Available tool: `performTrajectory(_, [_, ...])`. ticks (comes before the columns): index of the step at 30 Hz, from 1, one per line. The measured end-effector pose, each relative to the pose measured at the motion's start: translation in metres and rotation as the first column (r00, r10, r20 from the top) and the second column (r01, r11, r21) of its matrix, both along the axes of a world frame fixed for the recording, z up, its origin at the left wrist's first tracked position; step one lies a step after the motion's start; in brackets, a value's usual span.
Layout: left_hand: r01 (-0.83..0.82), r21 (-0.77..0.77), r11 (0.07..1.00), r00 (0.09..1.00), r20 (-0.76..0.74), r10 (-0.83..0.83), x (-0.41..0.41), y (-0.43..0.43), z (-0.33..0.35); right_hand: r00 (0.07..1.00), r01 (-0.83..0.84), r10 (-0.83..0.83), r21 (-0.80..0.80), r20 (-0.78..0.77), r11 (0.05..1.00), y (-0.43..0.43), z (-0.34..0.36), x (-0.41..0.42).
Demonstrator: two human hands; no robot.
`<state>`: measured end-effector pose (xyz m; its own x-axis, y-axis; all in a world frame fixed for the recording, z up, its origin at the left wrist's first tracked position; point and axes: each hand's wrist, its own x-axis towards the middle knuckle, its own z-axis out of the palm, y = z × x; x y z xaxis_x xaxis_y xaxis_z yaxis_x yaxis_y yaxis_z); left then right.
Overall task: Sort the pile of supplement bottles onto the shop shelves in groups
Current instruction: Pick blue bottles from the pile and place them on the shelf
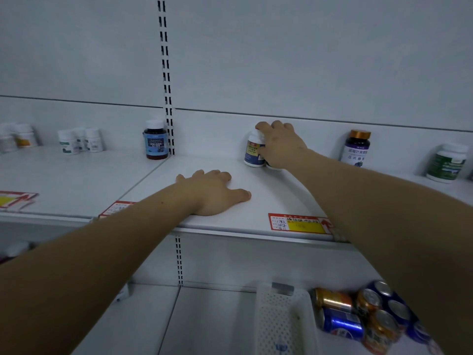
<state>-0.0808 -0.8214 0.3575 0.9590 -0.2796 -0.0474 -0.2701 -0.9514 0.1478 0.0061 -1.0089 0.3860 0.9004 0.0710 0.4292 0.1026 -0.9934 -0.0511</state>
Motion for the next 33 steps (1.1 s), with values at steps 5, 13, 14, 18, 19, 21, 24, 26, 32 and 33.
performTrajectory(5, [-0.001, 0.003, 1.0, 1.0, 0.006, 0.001, 0.0, 0.0, 0.001, 1.0, 0.005, -0.006, 0.067, 0.004, 0.998, -0.003, 0.002, -0.007])
performTrajectory(13, [-0.001, -0.016, 1.0, 1.0, 0.001, 0.001, 0.001, 0.0, -0.001, 0.997, 0.077, -0.078, 0.083, 0.003, 0.994, 0.014, 0.002, -0.005])
performTrajectory(14, [0.0, -0.018, 1.0, 1.0, -0.003, 0.0, 0.001, 0.0, -0.001, 0.995, 0.095, -0.097, 0.087, 0.01, 0.992, 0.01, 0.0, -0.006])
performTrajectory(18, [0.005, -0.024, 1.0, 1.0, 0.004, -0.005, 0.003, 0.0, -0.002, 0.996, 0.081, -0.083, 0.121, 0.017, 0.989, -0.006, -0.004, -0.01])
performTrajectory(19, [0.006, -0.031, 0.999, 1.0, 0.002, -0.006, 0.003, 0.0, -0.001, 0.997, 0.071, -0.072, 0.119, 0.007, 0.99, -0.007, -0.004, -0.012])
performTrajectory(21, [0.004, -0.051, 0.999, 1.0, -0.018, -0.004, 0.005, 0.003, 0.0, 0.998, 0.07, -0.07, 0.104, -0.005, 0.992, -0.008, -0.003, -0.016])
performTrajectory(24, [0.023, -0.118, 0.993, 0.995, -0.089, -0.034, 0.009, 0.007, 0.005, 0.997, 0.073, -0.074, 0.049, 0.01, 0.996, -0.004, 0.0, -0.023])
performTrajectory(26, [0.039, -0.191, 0.981, 0.99, -0.128, -0.064, 0.009, 0.011, 0.01, 0.998, 0.07, -0.07, 0.012, 0.009, 0.997, 0.002, 0.004, -0.028])
performTrajectory(32, [0.052, -0.252, 0.966, 0.995, -0.073, -0.072, 0.003, 0.059, 0.031, 1.0, -0.017, 0.017, -0.003, 0.022, 1.0, 0.051, 0.019, -0.04])
performTrajectory(33, [0.047, -0.229, 0.972, 0.997, -0.05, -0.06, 0.003, 0.074, 0.033, 0.999, -0.035, 0.035, -0.002, 0.009, 0.999, 0.064, 0.021, -0.042])
